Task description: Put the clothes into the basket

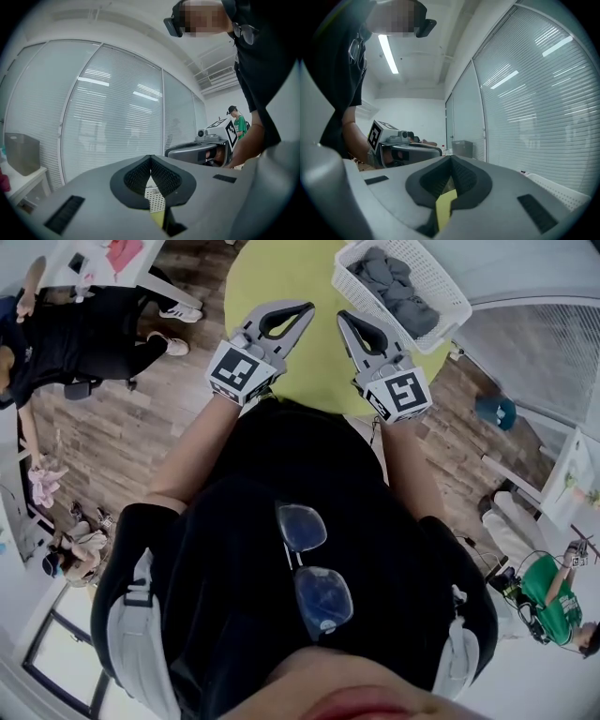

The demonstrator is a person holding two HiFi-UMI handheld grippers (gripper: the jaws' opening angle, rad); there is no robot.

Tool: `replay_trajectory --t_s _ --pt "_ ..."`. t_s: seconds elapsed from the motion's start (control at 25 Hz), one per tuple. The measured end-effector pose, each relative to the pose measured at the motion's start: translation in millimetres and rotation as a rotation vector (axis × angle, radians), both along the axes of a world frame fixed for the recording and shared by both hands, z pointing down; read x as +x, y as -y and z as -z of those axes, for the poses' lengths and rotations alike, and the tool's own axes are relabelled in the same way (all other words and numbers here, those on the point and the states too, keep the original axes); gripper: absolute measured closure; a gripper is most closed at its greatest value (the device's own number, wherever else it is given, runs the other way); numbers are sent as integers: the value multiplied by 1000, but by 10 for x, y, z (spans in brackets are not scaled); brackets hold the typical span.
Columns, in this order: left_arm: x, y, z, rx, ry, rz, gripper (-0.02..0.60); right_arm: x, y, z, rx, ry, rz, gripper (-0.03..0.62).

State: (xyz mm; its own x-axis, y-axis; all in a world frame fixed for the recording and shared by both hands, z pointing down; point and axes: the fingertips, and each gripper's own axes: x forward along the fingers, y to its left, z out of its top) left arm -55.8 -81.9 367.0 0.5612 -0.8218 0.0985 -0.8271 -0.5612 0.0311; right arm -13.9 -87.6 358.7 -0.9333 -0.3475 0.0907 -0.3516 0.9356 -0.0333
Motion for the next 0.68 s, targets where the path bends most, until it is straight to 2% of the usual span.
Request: replay_trajectory --t_s 0.68 --pt "-40 41 -32 -3 -12 -32 571 -21 61 44 11 -1 -31 569"
